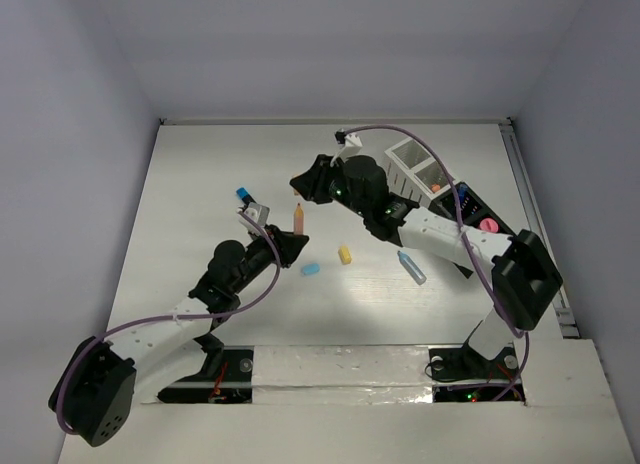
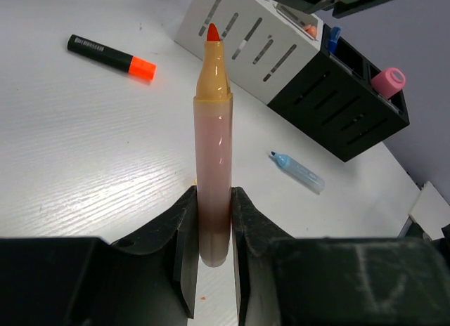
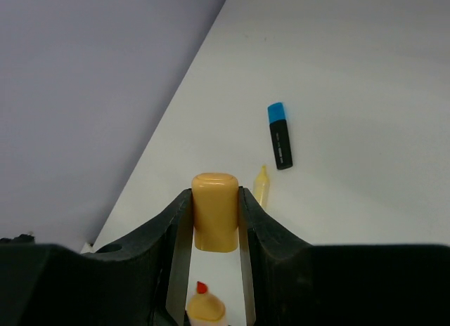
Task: Sort the stationery into containers
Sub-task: Close the pen cap on the pen.
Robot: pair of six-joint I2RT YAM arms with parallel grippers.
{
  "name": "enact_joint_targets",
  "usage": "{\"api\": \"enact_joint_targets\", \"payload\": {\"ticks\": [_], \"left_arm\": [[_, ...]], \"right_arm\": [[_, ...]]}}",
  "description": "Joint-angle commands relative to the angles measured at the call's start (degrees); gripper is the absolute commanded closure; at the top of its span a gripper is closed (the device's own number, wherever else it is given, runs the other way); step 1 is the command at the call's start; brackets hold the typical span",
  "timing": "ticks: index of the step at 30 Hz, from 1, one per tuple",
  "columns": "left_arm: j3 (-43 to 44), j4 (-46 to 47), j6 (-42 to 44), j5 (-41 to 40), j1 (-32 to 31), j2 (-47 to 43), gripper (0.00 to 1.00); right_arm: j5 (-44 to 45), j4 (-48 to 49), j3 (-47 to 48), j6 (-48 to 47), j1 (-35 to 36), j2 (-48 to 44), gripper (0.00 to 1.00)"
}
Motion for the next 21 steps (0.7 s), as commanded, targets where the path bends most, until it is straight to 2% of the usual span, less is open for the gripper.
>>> {"api": "enact_joint_targets", "payload": {"ticks": [1,21], "left_arm": [[1.43,3.09,-0.26,-0.33,0.2,0.96,1.0],[1.25,2.39,-0.61,-1.91,0.73,0.35,1.0]], "right_arm": [[-1.14,4.64,-0.95,1.03,1.11,-2.15,0.92],[0.53,7.1,-3.68,1.65,3.31,-2.5,0.92]]}}
